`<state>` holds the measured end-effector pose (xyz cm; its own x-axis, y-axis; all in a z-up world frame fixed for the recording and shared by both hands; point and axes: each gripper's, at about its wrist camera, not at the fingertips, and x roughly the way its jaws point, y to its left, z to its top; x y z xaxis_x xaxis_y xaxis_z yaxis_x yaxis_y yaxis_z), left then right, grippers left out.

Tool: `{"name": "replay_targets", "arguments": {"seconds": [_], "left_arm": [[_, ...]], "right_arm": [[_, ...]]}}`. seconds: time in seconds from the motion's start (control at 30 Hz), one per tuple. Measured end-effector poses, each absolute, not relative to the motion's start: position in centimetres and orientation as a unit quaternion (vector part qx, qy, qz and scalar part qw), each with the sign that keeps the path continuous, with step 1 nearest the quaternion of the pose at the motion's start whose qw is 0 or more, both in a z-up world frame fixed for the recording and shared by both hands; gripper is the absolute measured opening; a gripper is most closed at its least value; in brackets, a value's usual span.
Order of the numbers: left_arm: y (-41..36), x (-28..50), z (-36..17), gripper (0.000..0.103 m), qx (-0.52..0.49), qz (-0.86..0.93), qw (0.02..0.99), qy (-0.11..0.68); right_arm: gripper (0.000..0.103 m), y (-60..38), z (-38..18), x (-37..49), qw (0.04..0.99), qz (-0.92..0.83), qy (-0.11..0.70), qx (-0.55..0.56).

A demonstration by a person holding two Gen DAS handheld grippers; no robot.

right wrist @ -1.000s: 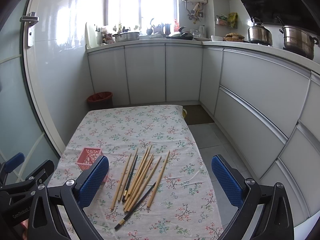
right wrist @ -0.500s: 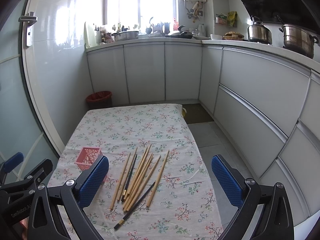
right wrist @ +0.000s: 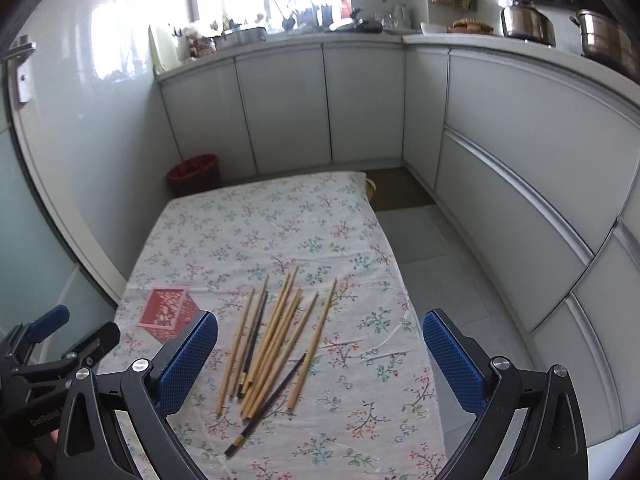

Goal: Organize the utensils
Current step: 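Lower the left tool onto a wooden stick and close it while the right tool grasps another stick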

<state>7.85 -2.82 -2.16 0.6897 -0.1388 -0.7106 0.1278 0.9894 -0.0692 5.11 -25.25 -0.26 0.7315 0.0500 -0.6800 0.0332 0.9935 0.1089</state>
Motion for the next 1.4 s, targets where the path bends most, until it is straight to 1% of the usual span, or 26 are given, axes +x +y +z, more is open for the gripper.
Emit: {"name": "replay_targets", "arguments": {"seconds": [0.1,0.17,0.2,0.27,0.3,0.33,0.37,0.4,0.47,0.53,0.63,0.83,1.07,1.2,1.27,1.4], "left_arm": [[-3.8,10.4,-3.5,0.101,-0.012,-0.088,0.904,0.417],[-4.8,12.4,-4.6,0.093,-0.017,-0.101,0.890,0.445],[-5.2,13.1,-4.9,0.090,-0.018,-0.105,0.885,0.453],[-6.3,15.4,-6.2,0.079,-0.011,-0.112,0.872,0.477],[-6.7,16.1,-6.5,0.077,-0.007,-0.111,0.868,0.484],[-7.3,17.3,-7.2,0.071,-0.001,-0.107,0.862,0.495],[-7.8,18.6,-8.0,0.063,0.003,-0.105,0.857,0.505],[-8.3,19.5,-8.7,0.057,0.007,-0.103,0.852,0.514],[-9.4,22.1,-11.0,0.028,0.022,-0.094,0.831,0.548],[-9.7,23.9,-13.0,0.018,0.024,-0.077,0.813,0.576],[-10.0,26.2,-15.0,0.012,0.033,-0.053,0.801,0.595],[-10.5,29.1,-18.2,0.011,0.054,-0.013,0.782,0.621],[-10.8,30.1,-20.8,0.010,0.056,-0.002,0.762,0.645],[-11.1,30.4,-21.1,0.006,0.058,-0.010,0.763,0.643],[-11.0,30.4,-21.0,0.006,0.053,-0.014,0.765,0.642],[-10.5,28.5,-18.6,0.006,0.048,-0.036,0.794,0.605]], "right_arm": [[0.103,-26.6,-1.7,7.9,0.914,0.005,0.398,0.077],[0.103,-27.9,-2.8,9.5,0.909,0.007,0.405,0.102],[0.103,-28.6,-3.6,10.2,0.906,0.006,0.409,0.112],[0.103,-29.6,-5.0,11.4,0.901,0.006,0.418,0.118],[0.103,-30.0,-5.7,11.9,0.897,0.009,0.426,0.119],[0.102,-30.4,-6.5,12.5,0.892,0.013,0.435,0.121],[0.101,-30.8,-7.2,13.0,0.888,0.016,0.443,0.125],[0.100,-31.2,-7.7,13.6,0.882,0.022,0.451,0.132],[0.098,-31.8,-8.9,14.7,0.873,0.046,0.462,0.149],[0.098,-32.3,-9.9,15.5,0.867,0.059,0.469,0.159],[0.098,-32.7,-11.2,16.4,0.861,0.061,0.480,0.157],[0.098,-33.5,-12.6,17.6,0.855,0.061,0.490,0.159],[0.098,-34.0,-13.4,18.2,0.852,0.053,0.495,0.161],[0.098,-33.7,-13.5,18.2,0.853,0.052,0.496,0.155],[0.098,-33.6,-13.6,18.3,0.853,0.051,0.496,0.154],[0.098,-33.4,-13.8,18.4,0.852,0.050,0.497,0.154]]}}
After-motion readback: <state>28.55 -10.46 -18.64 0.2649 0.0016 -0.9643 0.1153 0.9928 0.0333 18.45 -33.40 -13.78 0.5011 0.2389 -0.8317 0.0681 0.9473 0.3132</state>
